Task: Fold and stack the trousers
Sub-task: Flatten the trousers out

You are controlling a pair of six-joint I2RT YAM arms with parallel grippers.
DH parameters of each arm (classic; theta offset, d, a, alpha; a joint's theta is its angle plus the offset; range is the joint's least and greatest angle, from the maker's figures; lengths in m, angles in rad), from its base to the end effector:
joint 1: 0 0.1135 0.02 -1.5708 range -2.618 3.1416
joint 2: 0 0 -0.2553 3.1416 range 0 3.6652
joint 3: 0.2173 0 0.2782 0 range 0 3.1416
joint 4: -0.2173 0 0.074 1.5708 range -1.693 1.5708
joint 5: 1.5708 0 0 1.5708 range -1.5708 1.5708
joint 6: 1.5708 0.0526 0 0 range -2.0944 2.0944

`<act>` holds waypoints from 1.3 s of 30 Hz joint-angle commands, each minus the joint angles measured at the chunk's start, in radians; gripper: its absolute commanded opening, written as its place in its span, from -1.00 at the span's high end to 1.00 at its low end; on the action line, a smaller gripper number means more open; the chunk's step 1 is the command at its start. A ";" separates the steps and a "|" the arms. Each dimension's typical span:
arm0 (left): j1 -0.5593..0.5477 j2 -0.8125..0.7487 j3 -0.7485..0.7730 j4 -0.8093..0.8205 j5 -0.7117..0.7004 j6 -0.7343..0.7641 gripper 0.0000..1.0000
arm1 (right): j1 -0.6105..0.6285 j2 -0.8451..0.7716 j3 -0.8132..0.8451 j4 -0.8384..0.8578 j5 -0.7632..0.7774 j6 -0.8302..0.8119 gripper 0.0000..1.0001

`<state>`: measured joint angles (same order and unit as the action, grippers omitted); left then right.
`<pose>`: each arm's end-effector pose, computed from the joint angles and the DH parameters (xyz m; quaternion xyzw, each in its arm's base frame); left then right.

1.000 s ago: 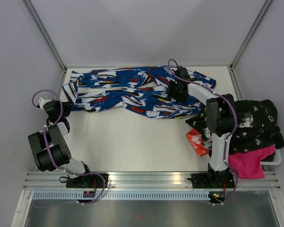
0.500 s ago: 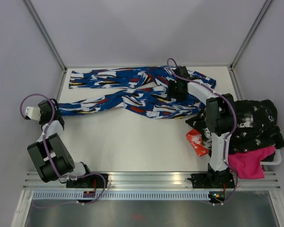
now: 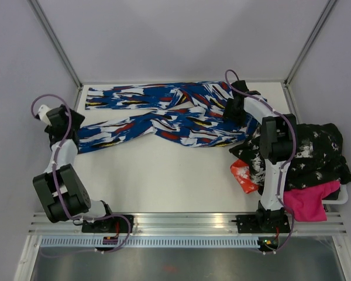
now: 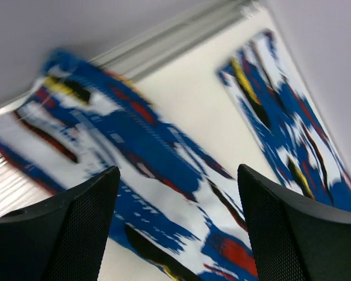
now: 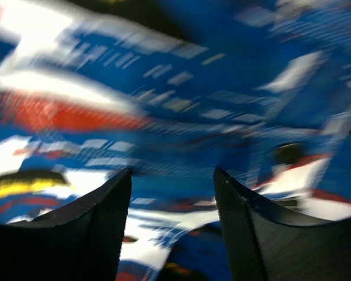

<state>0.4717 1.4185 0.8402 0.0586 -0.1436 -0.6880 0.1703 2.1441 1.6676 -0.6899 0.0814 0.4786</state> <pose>0.3092 0.1662 0.2050 -0.5028 0.7021 0.0077 0.5042 0.4710 0.0766 0.1404 0.1584 0.9660 0.0262 0.2029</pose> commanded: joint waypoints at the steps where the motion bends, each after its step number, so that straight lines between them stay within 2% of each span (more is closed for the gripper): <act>1: -0.142 -0.038 0.129 0.063 0.075 0.332 -0.72 | -0.029 0.023 0.052 0.036 0.023 0.038 -0.26; 4: -0.249 0.055 0.246 -0.003 0.079 0.377 -0.70 | -0.031 0.100 0.095 0.004 0.043 0.025 -0.08; 9: -0.444 0.207 0.355 0.012 0.131 0.389 -0.67 | -0.077 0.206 0.182 -0.043 0.153 -0.043 0.30; 12: -0.543 0.287 0.422 -0.006 0.162 0.401 -0.66 | -0.147 0.269 0.285 -0.092 0.149 -0.047 0.38; 17: -0.601 0.345 0.480 -0.017 0.188 0.393 -0.66 | -0.163 0.388 0.446 -0.178 0.313 -0.117 0.26; 19: -0.607 0.353 0.485 -0.029 0.185 0.392 -0.67 | -0.216 0.425 0.517 -0.215 0.333 -0.100 0.26; 25: -0.607 0.346 0.484 -0.080 0.144 0.430 -0.67 | -0.349 0.453 0.537 -0.198 0.323 -0.045 0.26; 30: -0.605 0.382 0.517 -0.132 -0.006 0.389 -0.73 | -0.420 0.422 0.512 -0.149 0.340 -0.115 0.24; 33: -0.604 0.471 0.632 -0.245 -0.085 0.340 -0.75 | -0.422 0.398 0.520 -0.105 0.272 -0.244 0.23; 35: -0.601 0.523 0.733 -0.299 -0.111 0.297 -0.75 | -0.407 0.370 0.511 -0.059 0.127 -0.302 0.22; 37: -0.593 0.589 0.781 -0.310 -0.108 0.282 -0.75 | -0.367 0.334 0.508 -0.031 0.058 -0.376 0.15; 39: -0.584 0.647 0.848 -0.303 -0.109 0.252 -0.75 | -0.338 0.304 0.501 0.001 -0.018 -0.373 0.05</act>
<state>-0.1257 2.0018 1.6001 -0.1967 -0.1986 -0.3664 -0.2363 2.4897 2.1960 -0.7319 0.2001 0.2085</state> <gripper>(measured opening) 0.872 0.458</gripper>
